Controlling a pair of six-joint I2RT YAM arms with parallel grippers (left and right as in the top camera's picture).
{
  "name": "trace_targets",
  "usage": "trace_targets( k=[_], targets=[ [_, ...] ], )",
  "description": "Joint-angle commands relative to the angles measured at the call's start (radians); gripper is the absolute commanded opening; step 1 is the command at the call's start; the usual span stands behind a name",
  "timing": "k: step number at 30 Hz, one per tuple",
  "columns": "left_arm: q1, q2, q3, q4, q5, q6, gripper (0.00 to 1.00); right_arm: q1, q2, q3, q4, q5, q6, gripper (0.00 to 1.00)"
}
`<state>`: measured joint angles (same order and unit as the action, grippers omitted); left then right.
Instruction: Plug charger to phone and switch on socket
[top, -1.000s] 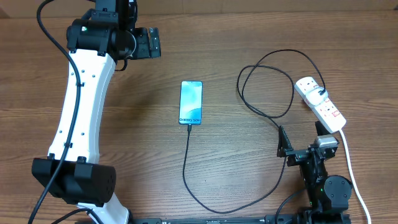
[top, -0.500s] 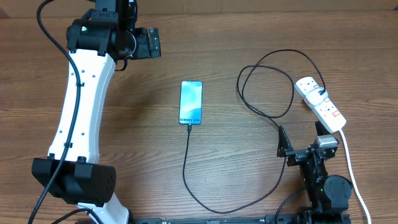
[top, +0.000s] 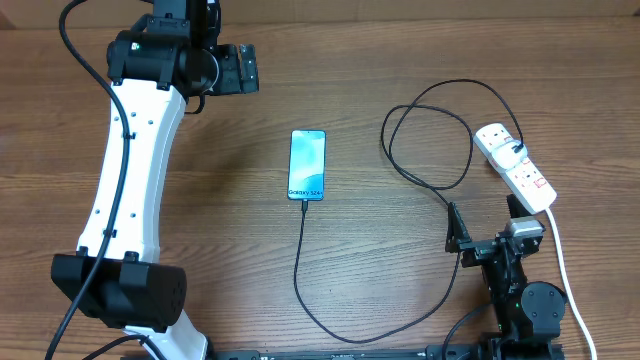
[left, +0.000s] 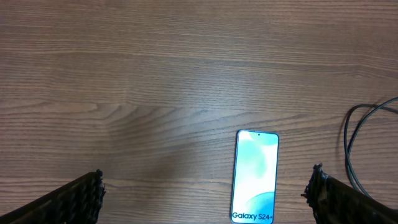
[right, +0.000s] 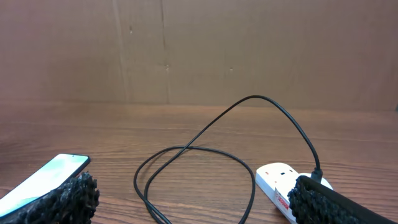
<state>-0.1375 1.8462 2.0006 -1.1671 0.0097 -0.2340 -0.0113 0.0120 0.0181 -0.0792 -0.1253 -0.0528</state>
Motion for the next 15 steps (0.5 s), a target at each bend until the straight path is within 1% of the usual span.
trace_targets(
  k=[1,9,15],
  targets=[
    [0.000,0.003,-0.002,0.000,-0.013,-0.009,1.00,0.005,-0.009,-0.010,0.004,0.009,-0.001,1.00],
    [0.000,0.003,-0.002,0.000,-0.013,-0.009,1.00,0.005,-0.009,-0.010,0.004,0.009,-0.001,1.00],
    [0.000,0.005,-0.002,-0.046,-0.013,-0.006,1.00,0.005,-0.009,-0.010,0.004,0.009,-0.001,1.00]
  ],
)
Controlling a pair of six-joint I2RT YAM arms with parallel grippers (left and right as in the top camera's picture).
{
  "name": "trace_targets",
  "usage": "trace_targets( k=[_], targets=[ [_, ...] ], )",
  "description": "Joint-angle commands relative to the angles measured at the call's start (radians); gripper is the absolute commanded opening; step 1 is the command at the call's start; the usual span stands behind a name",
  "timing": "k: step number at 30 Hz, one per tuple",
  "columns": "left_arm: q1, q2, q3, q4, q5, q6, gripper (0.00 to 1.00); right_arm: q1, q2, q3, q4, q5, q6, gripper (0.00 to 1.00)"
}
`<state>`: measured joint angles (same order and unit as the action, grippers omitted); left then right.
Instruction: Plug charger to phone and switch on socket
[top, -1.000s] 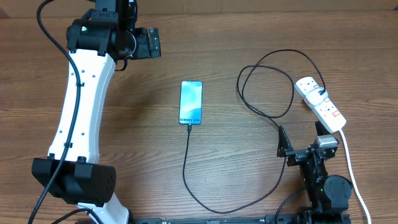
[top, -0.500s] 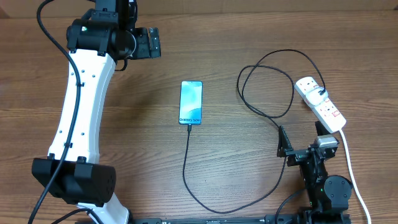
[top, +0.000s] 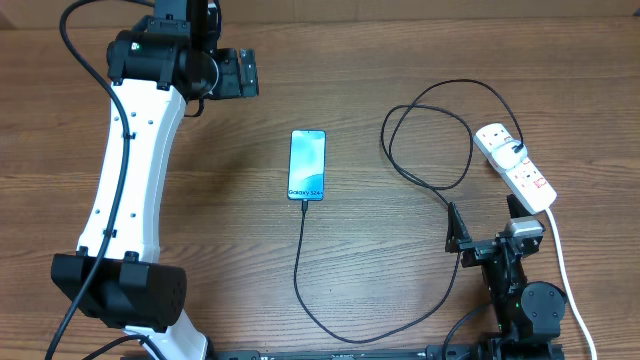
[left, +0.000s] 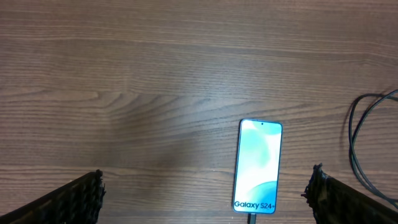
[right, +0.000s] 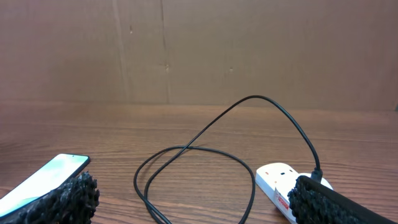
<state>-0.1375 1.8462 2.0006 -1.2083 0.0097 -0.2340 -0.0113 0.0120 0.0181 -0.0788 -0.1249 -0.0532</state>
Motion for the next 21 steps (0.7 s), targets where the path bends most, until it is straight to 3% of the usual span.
trace_targets(
  k=[1,7,14,21],
  targets=[
    [0.000,0.005,-0.003,-0.011,-0.013,-0.007,1.00,0.005,-0.009,-0.010,0.003,0.008,0.000,1.00],
    [-0.007,-0.044,-0.121,0.014,-0.013,-0.007,1.00,0.005,-0.009,-0.010,0.003,0.008,0.000,1.00],
    [0.014,-0.290,-0.523,0.246,-0.021,-0.006,1.00,0.005,-0.009,-0.010,0.003,0.008,0.000,1.00],
    [0.109,-0.566,-0.849,0.328,-0.021,-0.006,1.00,0.005,-0.009,-0.010,0.003,0.008,0.000,1.00]
  ],
)
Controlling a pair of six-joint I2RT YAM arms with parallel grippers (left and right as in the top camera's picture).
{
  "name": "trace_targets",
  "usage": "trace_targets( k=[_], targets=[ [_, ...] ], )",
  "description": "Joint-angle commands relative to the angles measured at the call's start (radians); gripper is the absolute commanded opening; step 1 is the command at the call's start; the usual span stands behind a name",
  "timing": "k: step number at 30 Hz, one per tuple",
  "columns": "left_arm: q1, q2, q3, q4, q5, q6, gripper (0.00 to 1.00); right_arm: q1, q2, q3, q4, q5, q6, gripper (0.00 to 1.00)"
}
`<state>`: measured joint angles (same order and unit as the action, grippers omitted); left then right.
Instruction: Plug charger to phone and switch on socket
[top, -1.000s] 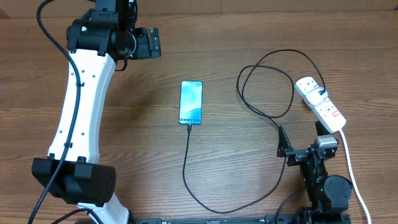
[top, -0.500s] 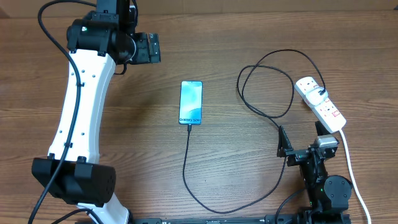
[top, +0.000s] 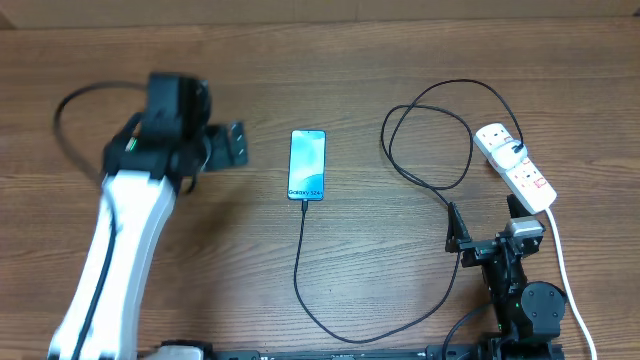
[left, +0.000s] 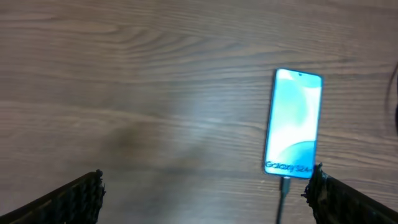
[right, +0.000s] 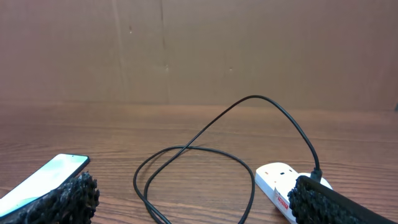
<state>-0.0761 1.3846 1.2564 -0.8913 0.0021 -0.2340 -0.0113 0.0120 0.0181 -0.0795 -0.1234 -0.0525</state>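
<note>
The phone (top: 307, 165) lies face up mid-table, its screen lit blue. A black charger cable (top: 300, 255) meets its near end, runs along the front and loops back to the white power strip (top: 515, 165) at the right. My left gripper (top: 240, 145) hangs open just left of the phone. Its wrist view, blurred, shows the phone (left: 293, 121) with the plug (left: 285, 185) at its lower edge. My right gripper (top: 482, 215) sits open near the front right, just short of the strip (right: 283, 180). Whether the strip's switches are on cannot be made out.
The cable's loop (right: 193, 163) lies on the wood between the phone (right: 43, 174) and the strip. A white lead (top: 562, 260) runs from the strip toward the front edge, beside the right arm's base. A brown wall stands behind the table.
My left arm has drawn back from the far edge, and its open gripper now hangs level with the phone on its left. The right arm, phone, cable and strip have not moved.
My left gripper hung open near the far edge, behind and left of the phone, with the cable at the phone's near end. It stayed almost the same a moment later. Now it hangs beside the phone. My right gripper stayed open by the strip throughout.
</note>
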Motion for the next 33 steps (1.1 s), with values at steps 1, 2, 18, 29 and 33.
trace_targets(
  k=[1,2,18,29,33],
  targets=[
    [0.066,-0.141,-0.143,0.008,-0.013,-0.006,1.00,0.005,-0.009,-0.010,0.004,0.007,-0.001,1.00],
    [0.081,-0.172,-0.176,0.006,-0.013,-0.006,1.00,0.005,-0.009,-0.010,0.004,0.007,-0.001,1.00],
    [0.142,-0.611,-0.471,0.022,-0.013,0.002,1.00,0.005,-0.009,-0.010,0.004,0.007,-0.001,1.00],
    [0.098,-0.823,-0.667,0.243,0.086,0.052,1.00,0.005,-0.009,-0.010,0.004,0.007,-0.001,1.00],
    [0.098,-0.879,-0.754,0.350,0.169,0.105,1.00,0.005,-0.009,-0.010,0.004,0.007,-0.002,1.00]
  ],
)
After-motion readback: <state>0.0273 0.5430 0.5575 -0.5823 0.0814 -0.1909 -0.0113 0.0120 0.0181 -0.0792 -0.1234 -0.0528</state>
